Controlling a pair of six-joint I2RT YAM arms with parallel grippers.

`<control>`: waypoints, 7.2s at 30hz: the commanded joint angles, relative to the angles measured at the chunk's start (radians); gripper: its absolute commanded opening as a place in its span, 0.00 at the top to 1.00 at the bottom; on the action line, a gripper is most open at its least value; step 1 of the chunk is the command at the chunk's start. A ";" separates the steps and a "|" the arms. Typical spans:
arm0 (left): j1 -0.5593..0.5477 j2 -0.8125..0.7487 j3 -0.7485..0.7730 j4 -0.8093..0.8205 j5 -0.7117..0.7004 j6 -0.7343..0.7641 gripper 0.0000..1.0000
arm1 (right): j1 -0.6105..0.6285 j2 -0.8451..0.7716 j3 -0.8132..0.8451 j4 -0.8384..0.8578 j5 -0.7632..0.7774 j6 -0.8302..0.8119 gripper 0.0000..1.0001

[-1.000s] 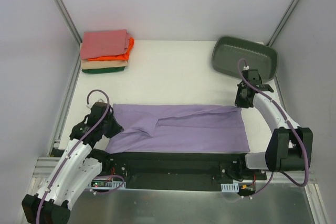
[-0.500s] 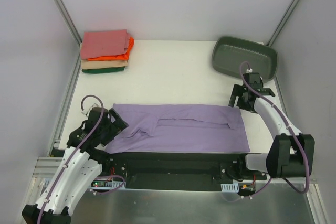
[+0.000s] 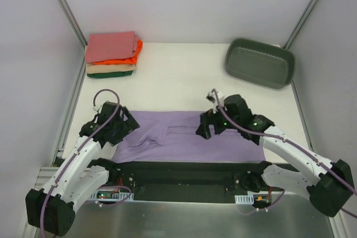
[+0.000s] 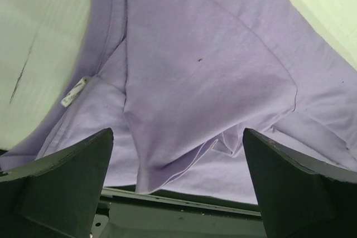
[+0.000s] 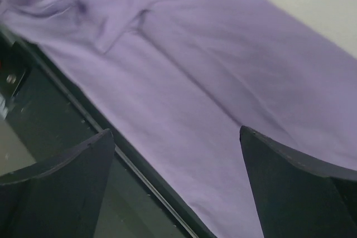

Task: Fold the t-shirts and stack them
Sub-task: Fold the other side of the tshirt into a rectangle

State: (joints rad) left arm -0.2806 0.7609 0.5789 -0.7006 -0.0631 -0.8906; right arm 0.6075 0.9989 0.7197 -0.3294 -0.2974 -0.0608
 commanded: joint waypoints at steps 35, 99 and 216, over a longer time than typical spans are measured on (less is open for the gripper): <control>0.084 0.351 -0.027 0.316 0.069 0.139 0.01 | 0.594 0.842 0.448 0.334 0.277 -0.244 0.82; -0.118 0.532 0.044 0.326 -0.052 0.162 0.01 | -0.652 0.270 -0.026 -0.175 0.142 0.177 0.25; -0.043 0.558 0.038 0.325 -0.050 0.188 0.01 | -0.666 0.236 -0.031 -0.246 0.018 0.096 0.66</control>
State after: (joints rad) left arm -0.3382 1.2903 0.6388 -0.3515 -0.0895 -0.7200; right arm -0.0662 1.2533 0.6582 -0.5377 -0.2634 0.0559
